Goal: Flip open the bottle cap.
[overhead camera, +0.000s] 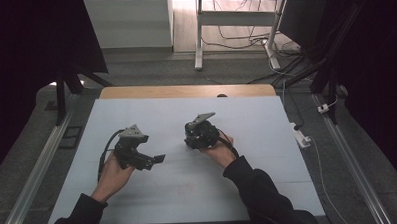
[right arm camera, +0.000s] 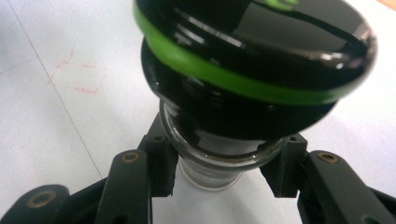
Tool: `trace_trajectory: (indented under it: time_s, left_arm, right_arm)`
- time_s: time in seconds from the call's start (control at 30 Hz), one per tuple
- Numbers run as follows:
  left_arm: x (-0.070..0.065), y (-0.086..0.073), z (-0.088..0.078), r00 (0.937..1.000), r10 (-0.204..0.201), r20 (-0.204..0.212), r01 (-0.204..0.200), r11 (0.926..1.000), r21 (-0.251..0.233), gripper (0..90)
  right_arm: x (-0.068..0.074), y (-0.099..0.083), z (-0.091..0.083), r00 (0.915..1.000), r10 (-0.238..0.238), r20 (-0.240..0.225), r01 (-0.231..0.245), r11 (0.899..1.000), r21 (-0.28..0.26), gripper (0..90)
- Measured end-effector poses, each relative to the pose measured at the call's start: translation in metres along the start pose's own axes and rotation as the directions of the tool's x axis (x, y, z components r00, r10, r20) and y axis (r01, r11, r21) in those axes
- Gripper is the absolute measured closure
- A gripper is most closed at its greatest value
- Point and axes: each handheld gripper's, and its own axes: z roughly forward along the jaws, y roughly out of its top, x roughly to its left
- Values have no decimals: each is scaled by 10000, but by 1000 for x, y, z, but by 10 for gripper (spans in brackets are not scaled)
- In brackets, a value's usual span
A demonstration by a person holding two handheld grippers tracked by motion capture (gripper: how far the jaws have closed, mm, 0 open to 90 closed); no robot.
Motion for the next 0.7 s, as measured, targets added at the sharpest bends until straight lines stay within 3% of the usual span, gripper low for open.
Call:
trace_trajectory:
  time_s: [0.37,0.7]
  left_arm:
    - [6,19,28,9988,390,-312,-389,9992,51,0]
    - [10,33,45,9979,650,22,-650,9979,7,0]
  right_arm:
    - [0,0,0,10000,-22,-8,22,10000,11,521]
    - [1,0,0,10000,45,-15,-45,10000,6,521]
